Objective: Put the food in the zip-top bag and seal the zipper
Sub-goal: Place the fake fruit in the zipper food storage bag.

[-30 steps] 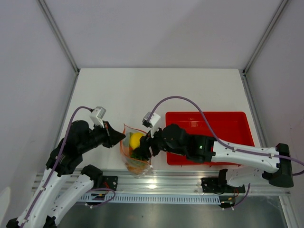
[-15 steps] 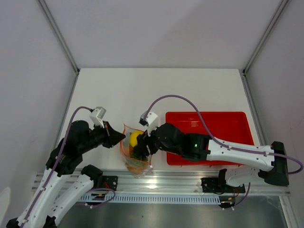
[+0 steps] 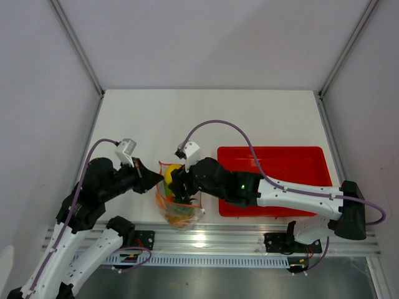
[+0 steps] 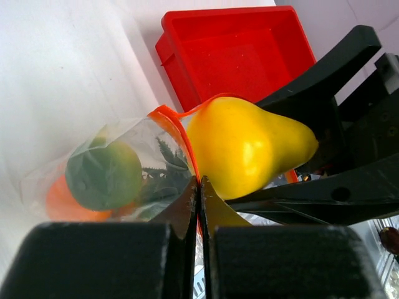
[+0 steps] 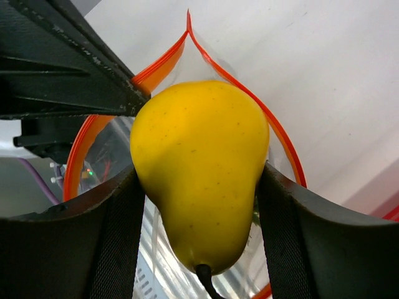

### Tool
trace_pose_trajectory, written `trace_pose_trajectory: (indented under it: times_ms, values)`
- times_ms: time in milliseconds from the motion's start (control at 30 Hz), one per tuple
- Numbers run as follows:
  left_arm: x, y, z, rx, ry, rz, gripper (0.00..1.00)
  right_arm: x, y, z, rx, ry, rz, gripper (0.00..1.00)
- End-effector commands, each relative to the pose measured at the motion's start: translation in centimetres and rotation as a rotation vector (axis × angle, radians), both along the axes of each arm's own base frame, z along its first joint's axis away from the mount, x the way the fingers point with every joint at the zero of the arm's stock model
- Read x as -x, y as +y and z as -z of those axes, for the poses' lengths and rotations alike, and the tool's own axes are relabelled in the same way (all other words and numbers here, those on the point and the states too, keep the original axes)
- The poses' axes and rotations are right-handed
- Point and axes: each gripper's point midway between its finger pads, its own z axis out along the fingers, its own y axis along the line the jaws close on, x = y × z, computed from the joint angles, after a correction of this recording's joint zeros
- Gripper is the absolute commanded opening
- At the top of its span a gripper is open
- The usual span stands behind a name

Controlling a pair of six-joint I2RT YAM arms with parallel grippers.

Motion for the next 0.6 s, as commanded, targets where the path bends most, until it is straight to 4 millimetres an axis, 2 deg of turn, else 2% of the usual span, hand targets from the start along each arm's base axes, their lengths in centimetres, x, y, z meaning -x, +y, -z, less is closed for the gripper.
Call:
trace_pose_trajectory:
  times_ms: [0,333,567]
  values:
    - [0.3,-0.2,-2.7,0.05,-0.051,0.008,0.01,-1.4,1.2,-3.2,-0.101,-0.026,0.063,0.28]
    - [0.0,-0.2,-3.3,0.05,-0.059,0.005,0.01,0.2,2.5,-1.9,-0.098,0.012,-0.006,0.29]
    - [0.0,-0.3,-3.6,0.055,-0.062,0.005,0.01,0.5,3.3,-0.5,-0.084,0.041,-0.055,0.38]
